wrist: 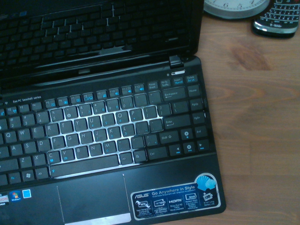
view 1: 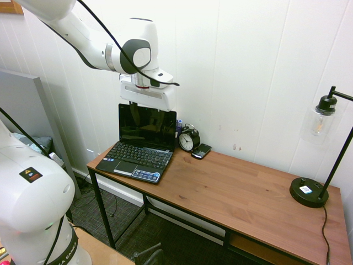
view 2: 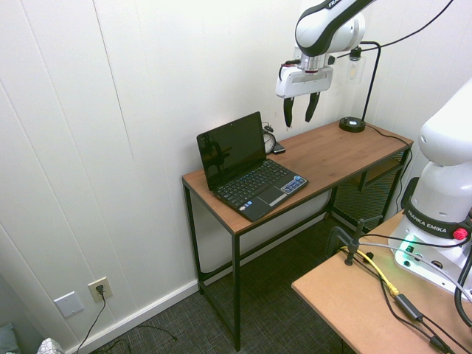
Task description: Close the laptop lid
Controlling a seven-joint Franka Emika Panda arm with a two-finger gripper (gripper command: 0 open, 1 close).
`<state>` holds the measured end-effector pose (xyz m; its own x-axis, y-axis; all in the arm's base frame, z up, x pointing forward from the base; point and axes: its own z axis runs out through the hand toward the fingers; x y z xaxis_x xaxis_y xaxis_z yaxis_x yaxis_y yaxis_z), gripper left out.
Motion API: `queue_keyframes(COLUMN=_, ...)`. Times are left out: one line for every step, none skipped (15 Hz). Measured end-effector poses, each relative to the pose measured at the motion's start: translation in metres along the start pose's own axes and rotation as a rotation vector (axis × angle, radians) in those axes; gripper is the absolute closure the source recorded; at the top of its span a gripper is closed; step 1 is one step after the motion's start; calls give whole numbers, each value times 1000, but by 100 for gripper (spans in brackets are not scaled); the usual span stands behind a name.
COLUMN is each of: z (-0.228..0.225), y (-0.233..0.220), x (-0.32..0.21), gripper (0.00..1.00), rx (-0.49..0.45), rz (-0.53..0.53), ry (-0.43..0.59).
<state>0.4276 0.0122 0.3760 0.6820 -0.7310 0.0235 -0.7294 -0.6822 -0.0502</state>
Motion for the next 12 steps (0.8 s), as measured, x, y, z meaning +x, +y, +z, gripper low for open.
queue_keyframes(z=0, y=0, x=0, gripper=0, rx=-3, rz=1, ry=-1)
queue_keyframes(z=-1, y=-2, x=-1, gripper=0, rx=-5, rz=8, ry=2)
queue_keyframes(z=-7, y=-9, x=-2, gripper=0, rx=6, rz=9, ry=14)
queue_keyframes(z=-16, y=-18, x=-3, gripper=0, rx=20, rz=7, ry=30)
queue_keyframes(z=-25, y=-29, x=-4, gripper=0, rx=35, rz=3, ry=44)
queue_keyframes(z=-32, y=-42, x=-6, gripper=0, rx=49, rz=-1, ry=56)
queue_keyframes(z=-36, y=-57, x=-7, gripper=0, rx=60, rz=-6, ry=68)
queue_keyframes(z=-38, y=-76, x=-9, gripper=0, rx=66, rz=-14, ry=79)
queue_keyframes(z=-37, y=-96, x=-11, gripper=0, rx=69, rz=-26, ry=91)
queue_keyframes(z=-36, y=-118, x=-13, gripper=0, rx=72, rz=-37, ry=104)
queue_keyframes(z=-32, y=-138, x=-14, gripper=0, rx=78, rz=-47, ry=119)
queue_keyframes(z=-26, y=-157, x=-13, gripper=0, rx=84, rz=-52, ry=137)
